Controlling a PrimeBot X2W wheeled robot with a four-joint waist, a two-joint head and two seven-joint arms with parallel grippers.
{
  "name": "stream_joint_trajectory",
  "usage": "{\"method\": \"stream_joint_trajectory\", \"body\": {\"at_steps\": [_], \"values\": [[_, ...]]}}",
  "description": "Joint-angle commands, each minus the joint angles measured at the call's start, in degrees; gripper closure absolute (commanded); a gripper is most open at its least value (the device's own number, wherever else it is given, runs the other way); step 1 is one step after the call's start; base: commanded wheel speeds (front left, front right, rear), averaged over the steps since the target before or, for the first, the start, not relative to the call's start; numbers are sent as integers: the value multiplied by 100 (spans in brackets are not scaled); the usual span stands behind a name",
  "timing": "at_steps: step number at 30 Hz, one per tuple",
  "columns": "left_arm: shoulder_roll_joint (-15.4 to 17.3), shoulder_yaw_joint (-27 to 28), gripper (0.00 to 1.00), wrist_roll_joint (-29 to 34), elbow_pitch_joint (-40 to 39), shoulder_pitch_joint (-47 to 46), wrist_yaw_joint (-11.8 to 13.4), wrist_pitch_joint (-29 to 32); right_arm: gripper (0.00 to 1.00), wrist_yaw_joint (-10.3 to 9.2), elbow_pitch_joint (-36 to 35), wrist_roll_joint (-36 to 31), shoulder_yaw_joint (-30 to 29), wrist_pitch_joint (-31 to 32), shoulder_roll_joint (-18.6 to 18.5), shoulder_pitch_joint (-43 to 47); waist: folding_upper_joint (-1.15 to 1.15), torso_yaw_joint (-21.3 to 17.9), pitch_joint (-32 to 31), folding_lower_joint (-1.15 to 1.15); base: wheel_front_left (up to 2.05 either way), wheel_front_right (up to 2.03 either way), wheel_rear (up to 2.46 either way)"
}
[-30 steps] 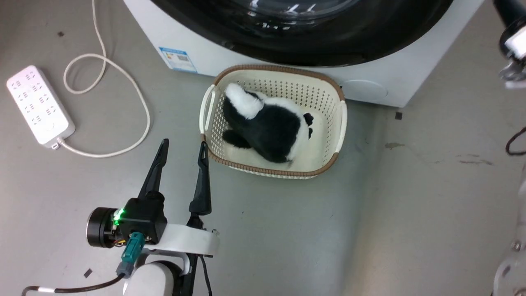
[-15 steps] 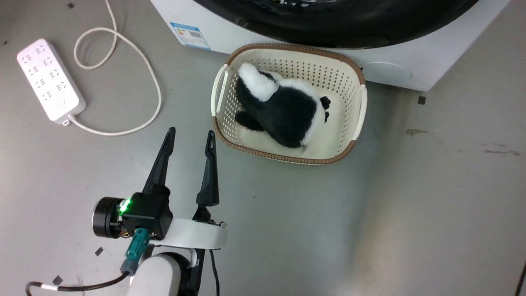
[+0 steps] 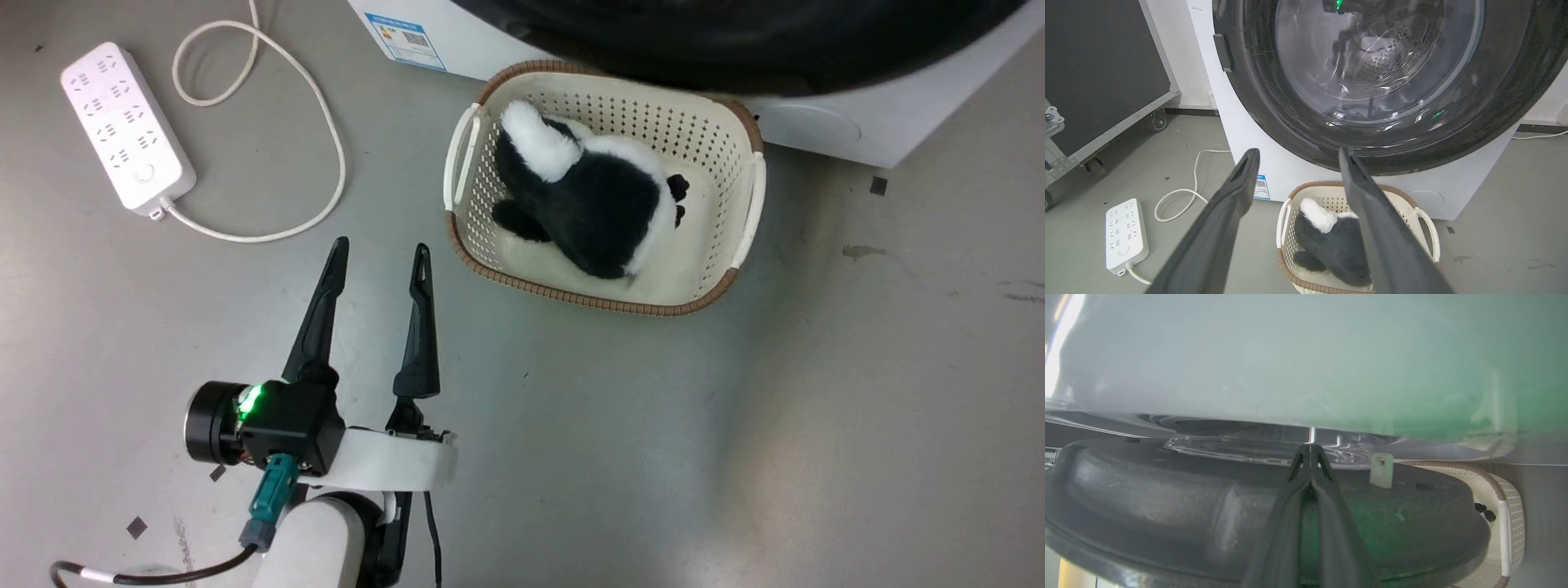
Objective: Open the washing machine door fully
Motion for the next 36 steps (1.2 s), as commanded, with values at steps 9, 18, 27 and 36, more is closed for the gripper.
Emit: {"method": "stream_joint_trajectory", "body": {"at_steps": [9,18,27,36], "values": [[7,4,0,40,65,98,-6,-93,100,7,-301,169,-193,726,511,981,0,-129,-605,0,0,0,0],[7,52,0,92,275,450,-136,-93,100,7,-992,968,9,1270,838,2391,0,-246,-1396,0,0,0,0],[7,99,0,179,406,771,-308,-93,100,7,-862,2919,1781,887,844,3521,0,-259,-1834,0,0,0,0],[7,-35,0,183,586,1073,-428,-93,100,7,-1280,4490,3737,315,845,4576,0,-176,-2160,0,0,0,0]]}}
